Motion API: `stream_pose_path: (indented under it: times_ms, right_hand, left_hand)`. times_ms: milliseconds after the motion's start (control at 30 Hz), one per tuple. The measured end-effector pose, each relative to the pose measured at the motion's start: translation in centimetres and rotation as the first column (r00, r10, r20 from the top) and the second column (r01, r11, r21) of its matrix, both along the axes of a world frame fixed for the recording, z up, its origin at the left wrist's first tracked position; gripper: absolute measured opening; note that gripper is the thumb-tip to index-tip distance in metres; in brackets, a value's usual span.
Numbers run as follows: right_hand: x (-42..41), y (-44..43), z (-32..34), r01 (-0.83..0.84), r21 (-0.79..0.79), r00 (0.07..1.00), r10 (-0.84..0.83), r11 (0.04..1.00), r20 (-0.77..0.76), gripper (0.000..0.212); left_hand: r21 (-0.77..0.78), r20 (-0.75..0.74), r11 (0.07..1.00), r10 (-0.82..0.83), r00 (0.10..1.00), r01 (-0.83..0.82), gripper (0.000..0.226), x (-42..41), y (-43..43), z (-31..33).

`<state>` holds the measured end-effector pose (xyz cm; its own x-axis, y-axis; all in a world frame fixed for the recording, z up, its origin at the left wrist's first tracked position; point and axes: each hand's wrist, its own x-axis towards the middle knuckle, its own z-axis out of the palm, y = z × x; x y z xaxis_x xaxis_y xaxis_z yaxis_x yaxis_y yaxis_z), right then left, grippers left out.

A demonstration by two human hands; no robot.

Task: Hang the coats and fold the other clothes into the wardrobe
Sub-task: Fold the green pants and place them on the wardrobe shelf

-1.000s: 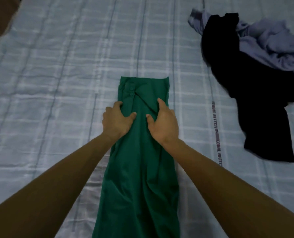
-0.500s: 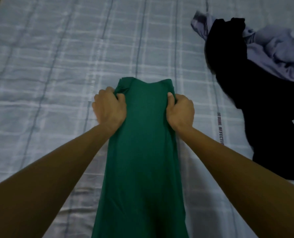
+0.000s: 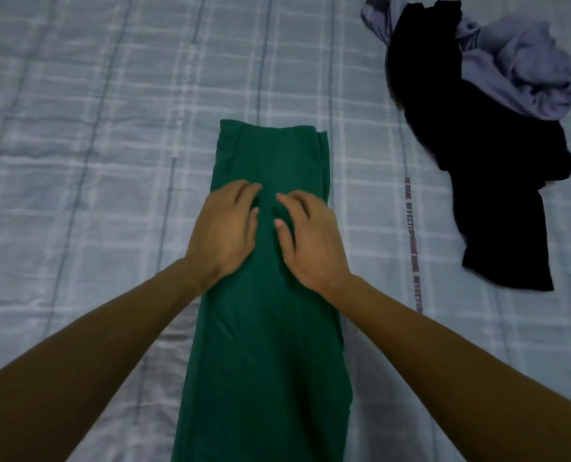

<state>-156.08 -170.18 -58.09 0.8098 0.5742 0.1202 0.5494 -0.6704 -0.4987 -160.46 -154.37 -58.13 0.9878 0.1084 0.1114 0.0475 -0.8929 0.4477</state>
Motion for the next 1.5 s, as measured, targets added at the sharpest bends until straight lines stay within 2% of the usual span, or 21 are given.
stream_pose_path:
  times_ms: [67, 133, 267, 367, 433, 500, 567, 667, 733, 867, 967, 1033, 1100, 1200, 1300, 1433, 1500]
  right_hand:
    - [-3.6, -1.4, -0.3, -0.114, -0.079, 0.993, 0.112, 0.990, -0.036, 0.043]
    - [-7.2, -3.1, -0.8, -0.198, -0.222, 0.980, 0.188, 0.955, -0.065, 0.050]
    - [-10.7, -7.1, -1.5, -0.168, -0.467, 0.983, 0.114, 0.868, -0.143, 0.063]
    - [-11.1, -8.0, -1.2, -0.154, -0.572, 0.981, 0.058, 0.805, -0.184, 0.066]
    - [-12.0, -7.6, -0.4, -0.139, -0.606, 0.985, 0.048, 0.783, -0.164, 0.066]
    - [-14.1, -7.8, 0.6, -0.140, -0.572, 0.989, 0.085, 0.808, -0.122, 0.064]
    - [-17.6, -8.5, 1.5, -0.167, -0.472, 0.986, 0.140, 0.866, -0.091, 0.060]
    - [-24.1, -10.5, 1.8, -0.224, -0.349, 0.972, 0.183, 0.910, -0.147, 0.056]
    - [-28.2, -12.4, 1.2, -0.248, -0.360, 0.963, 0.189, 0.899, -0.192, 0.056]
    - [-32.6, -15.0, -0.1, -0.199, -0.435, 0.972, 0.121, 0.878, -0.200, 0.058]
    - [-33.0, -14.8, -0.9, -0.171, -0.457, 0.977, 0.090, 0.873, -0.195, 0.061]
    - [-33.0, -14.4, -0.7, -0.161, -0.451, 0.979, 0.085, 0.878, -0.183, 0.062]
    - [-33.4, -14.9, 0.2, -0.171, -0.402, 0.979, 0.110, 0.900, -0.169, 0.061]
    - [-36.4, -17.1, 1.8, -0.315, -0.307, 0.948, 0.279, 0.898, -0.156, 0.065]
    - [-40.3, -19.2, 2.0, -0.423, -0.344, 0.906, 0.383, 0.838, -0.180, 0.080]
    - [-42.0, -19.3, 1.5, -0.360, -0.436, 0.932, 0.341, 0.825, -0.124, 0.084]
    - [-41.9, -19.0, 1.3, -0.319, -0.426, 0.947, 0.306, 0.847, -0.101, 0.081]
  left_hand:
    - [0.071, -0.116, 0.991, -0.104, 0.988, 0.113, 0.043, -3.5, -1.4, -0.7]
    - [0.129, -0.272, 0.978, -0.126, 0.954, 0.165, 0.051, -7.0, -2.9, -1.5]
    - [0.185, -0.414, 0.974, -0.044, 0.909, 0.131, 0.060, -12.1, -4.5, -1.8]
    - [0.220, -0.517, 0.964, -0.015, 0.856, 0.150, 0.064, -15.0, -4.8, -1.1]
    - [0.236, -0.530, 0.957, -0.016, 0.848, 0.165, 0.066, -17.3, -5.1, -0.7]
    - [0.225, -0.487, 0.959, -0.044, 0.872, 0.174, 0.066, -20.1, -5.8, -0.2]
    - [0.193, -0.426, 0.956, -0.119, 0.897, 0.219, 0.066, -23.3, -6.9, 0.5]
    - [0.142, -0.358, 0.929, -0.273, 0.893, 0.341, 0.061, -29.0, -9.0, 1.0]
    - [0.119, -0.388, 0.905, -0.336, 0.858, 0.408, 0.062, -32.9, -10.1, 0.7]
    - [0.157, -0.480, 0.914, -0.260, 0.838, 0.374, 0.069, -37.3, -10.0, -0.7]
    - [0.199, -0.481, 0.916, -0.217, 0.849, 0.348, 0.071, -37.4, -10.0, -0.7]
    - [0.173, -0.466, 0.921, -0.237, 0.852, 0.350, 0.071, -37.4, -10.4, 0.1]
    - [0.101, -0.420, 0.901, -0.346, 0.839, 0.422, 0.072, -38.6, -10.8, 0.8]
    - [0.064, -0.417, 0.848, -0.456, 0.786, 0.525, 0.084, -41.9, -11.4, 1.6]
    - [0.133, -0.507, 0.844, -0.392, 0.767, 0.519, 0.095, -44.1, -12.1, 1.7]
    - [0.138, -0.523, 0.874, -0.335, 0.784, 0.465, 0.100, -43.7, -12.9, 1.9]
    - [0.095, -0.488, 0.906, -0.319, 0.813, 0.413, 0.090, -43.5, -13.1, 2.1]
